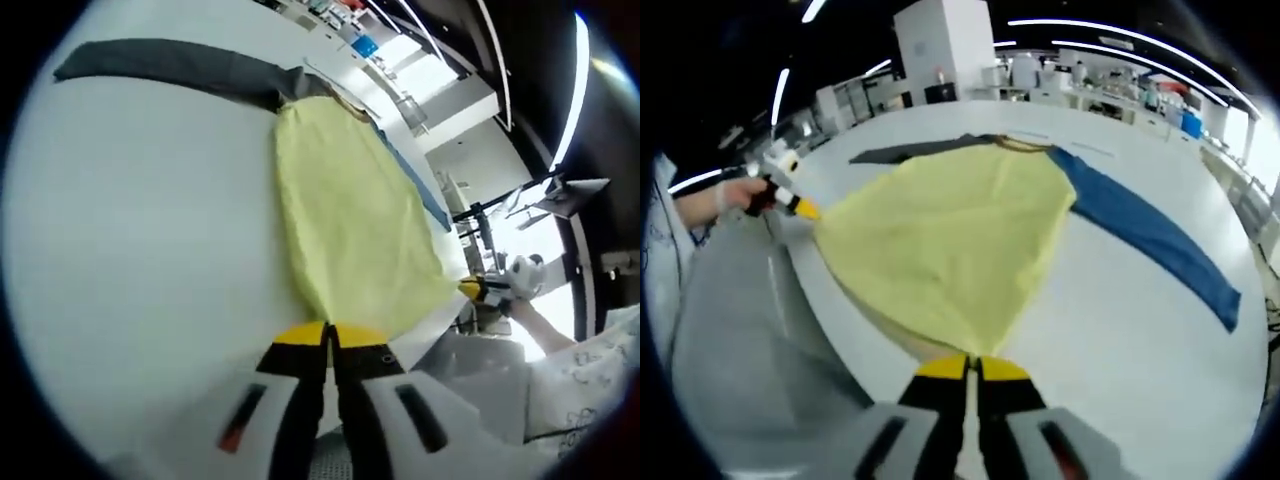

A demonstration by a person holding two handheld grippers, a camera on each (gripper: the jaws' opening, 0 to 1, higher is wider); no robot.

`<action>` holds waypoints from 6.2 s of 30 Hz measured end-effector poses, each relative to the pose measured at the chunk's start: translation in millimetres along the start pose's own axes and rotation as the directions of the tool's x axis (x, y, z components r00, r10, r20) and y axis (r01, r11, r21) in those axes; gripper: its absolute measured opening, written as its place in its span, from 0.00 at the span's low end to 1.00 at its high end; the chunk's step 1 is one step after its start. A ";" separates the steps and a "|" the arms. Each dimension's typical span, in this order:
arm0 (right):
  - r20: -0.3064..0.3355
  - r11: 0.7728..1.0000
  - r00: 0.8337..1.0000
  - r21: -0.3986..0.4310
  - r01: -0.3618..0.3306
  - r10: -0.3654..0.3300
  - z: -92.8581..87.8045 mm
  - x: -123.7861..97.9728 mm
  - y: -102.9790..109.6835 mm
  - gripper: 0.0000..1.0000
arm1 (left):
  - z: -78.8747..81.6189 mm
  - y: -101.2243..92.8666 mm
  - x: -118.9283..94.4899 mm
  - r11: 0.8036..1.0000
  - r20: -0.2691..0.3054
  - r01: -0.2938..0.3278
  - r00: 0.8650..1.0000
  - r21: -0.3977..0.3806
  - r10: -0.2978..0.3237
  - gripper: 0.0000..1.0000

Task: Fold the garment on the visible template until the final outline fits inside the template.

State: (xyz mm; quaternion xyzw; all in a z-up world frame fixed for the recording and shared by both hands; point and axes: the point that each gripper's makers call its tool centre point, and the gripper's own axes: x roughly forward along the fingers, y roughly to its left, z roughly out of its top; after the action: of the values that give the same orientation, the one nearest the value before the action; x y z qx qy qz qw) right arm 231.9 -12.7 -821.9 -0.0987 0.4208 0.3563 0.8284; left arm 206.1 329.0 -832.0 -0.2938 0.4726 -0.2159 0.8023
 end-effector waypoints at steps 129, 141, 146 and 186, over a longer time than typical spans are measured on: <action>0.164 0.852 0.887 0.398 0.340 -0.431 35.6 -62.1 -224.9 0.95 | 74.1 -47.2 -39.8 0.842 0.321 -0.070 0.938 0.535 -0.127 0.99; 0.149 0.807 0.877 0.484 0.339 -0.457 32.5 -51.3 -270.1 0.94 | 74.4 -36.9 -41.2 0.841 0.314 -0.094 0.945 0.533 -0.094 0.95; 0.113 0.751 0.857 0.548 0.368 -0.502 23.7 -45.1 -295.4 0.83 | 70.8 -30.1 -44.4 0.851 0.320 -0.113 0.945 0.513 -0.068 0.91; 0.016 0.695 0.810 0.523 0.493 -0.586 22.2 -53.4 -321.4 0.00 | 59.1 -13.4 -39.0 0.908 0.354 -0.129 0.935 0.400 -0.023 0.82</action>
State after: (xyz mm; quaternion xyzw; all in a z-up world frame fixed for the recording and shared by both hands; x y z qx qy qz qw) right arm 441.3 -263.0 -810.7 0.0305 0.3721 -0.0163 0.9276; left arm 239.6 359.3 -775.8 -0.1364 0.2729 -0.2335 0.9233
